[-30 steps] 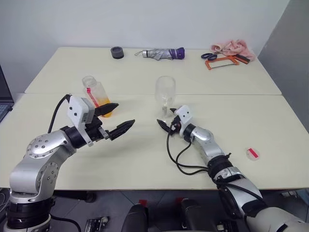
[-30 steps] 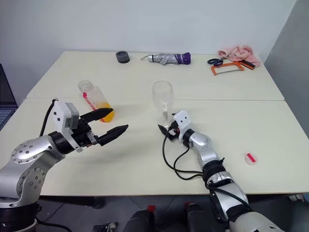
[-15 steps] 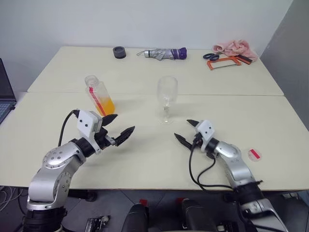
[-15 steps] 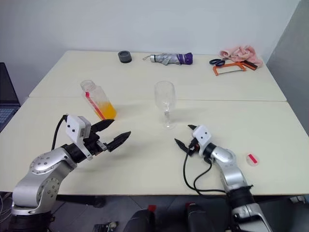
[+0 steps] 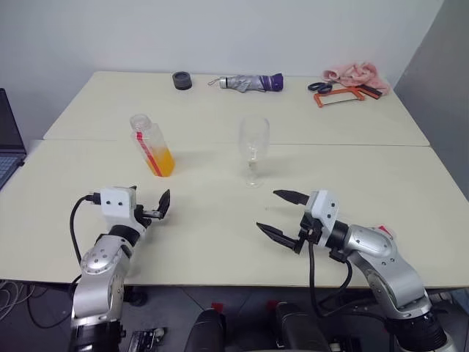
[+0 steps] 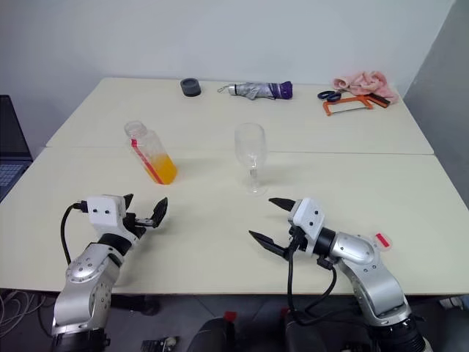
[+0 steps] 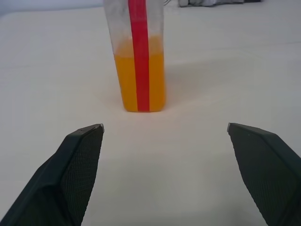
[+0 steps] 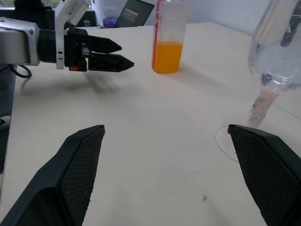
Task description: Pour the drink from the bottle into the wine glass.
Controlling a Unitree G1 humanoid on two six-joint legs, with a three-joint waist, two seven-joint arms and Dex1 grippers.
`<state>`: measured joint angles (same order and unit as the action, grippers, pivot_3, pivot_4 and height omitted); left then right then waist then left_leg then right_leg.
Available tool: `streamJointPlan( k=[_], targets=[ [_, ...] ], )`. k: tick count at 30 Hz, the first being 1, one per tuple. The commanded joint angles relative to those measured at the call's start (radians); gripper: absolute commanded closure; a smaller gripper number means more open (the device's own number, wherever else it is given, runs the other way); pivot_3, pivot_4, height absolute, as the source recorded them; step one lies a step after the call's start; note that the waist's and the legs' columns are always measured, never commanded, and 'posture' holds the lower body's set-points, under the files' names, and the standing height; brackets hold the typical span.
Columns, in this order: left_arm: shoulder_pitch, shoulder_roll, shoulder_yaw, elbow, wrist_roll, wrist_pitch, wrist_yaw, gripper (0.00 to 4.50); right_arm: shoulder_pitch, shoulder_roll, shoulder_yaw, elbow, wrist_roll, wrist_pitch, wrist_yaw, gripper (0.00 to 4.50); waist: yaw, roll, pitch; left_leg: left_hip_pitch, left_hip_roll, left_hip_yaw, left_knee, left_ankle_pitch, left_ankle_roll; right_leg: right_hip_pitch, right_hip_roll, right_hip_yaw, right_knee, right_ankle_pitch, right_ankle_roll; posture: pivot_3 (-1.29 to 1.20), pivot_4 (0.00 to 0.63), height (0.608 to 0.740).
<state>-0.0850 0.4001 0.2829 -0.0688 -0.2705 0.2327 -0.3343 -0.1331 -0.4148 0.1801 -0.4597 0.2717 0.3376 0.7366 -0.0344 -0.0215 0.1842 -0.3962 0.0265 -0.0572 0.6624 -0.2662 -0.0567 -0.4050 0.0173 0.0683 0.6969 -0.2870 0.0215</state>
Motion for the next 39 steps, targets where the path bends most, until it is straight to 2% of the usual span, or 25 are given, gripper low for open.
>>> streamJointPlan(
  k=[1, 7, 16, 39],
  targets=[
    [-0.046, 0.053, 0.033, 0.026, -0.02, -0.021, -0.05, 0.0, -0.015, -0.002, -0.003, -0.067, 0.033, 0.021, -0.008, 0.03, 0.0, 0.0, 0.0, 0.0, 0.0, 0.0, 0.0, 0.0, 0.0, 0.0, 0.0, 0.0, 0.0, 0.0, 0.0, 0.0, 0.15, 0.74],
    [-0.137, 0.134, 0.035, 0.118, -0.034, -0.024, -0.128, 0.0, -0.018, -0.014, 0.019, -0.075, 0.019, 0.019, -0.007, 0.03, 0.001, 0.0, 0.0, 0.0, 0.0, 0.0, 0.0, 0.0, 0.0, 0.0, 0.0, 0.0, 0.0, 0.0, 0.0, 0.0, 0.15, 0.74],
    [-0.236, 0.156, 0.031, 0.211, -0.023, -0.051, -0.157, 0.0, -0.078, -0.014, 0.031, -0.063, 0.024, 0.043, -0.016, 0.03, 0.002, 0.0, 0.0, 0.0, 0.0, 0.0, 0.0, 0.0, 0.0, 0.0, 0.0, -0.001, 0.0, 0.0, -0.001, 0.0, 0.15, 0.74],
    [-0.5, 0.188, -0.009, 0.542, 0.026, -0.167, -0.231, 0.0, -0.101, -0.002, 0.072, -0.036, -0.001, 0.004, -0.018, 0.03, 0.003, 0.0, 0.0, -0.001, 0.0, -0.001, 0.0, 0.0, 0.0, 0.0, 0.0, -0.003, 0.0, 0.001, -0.002, 0.0, 0.15, 0.74]
  ],
)
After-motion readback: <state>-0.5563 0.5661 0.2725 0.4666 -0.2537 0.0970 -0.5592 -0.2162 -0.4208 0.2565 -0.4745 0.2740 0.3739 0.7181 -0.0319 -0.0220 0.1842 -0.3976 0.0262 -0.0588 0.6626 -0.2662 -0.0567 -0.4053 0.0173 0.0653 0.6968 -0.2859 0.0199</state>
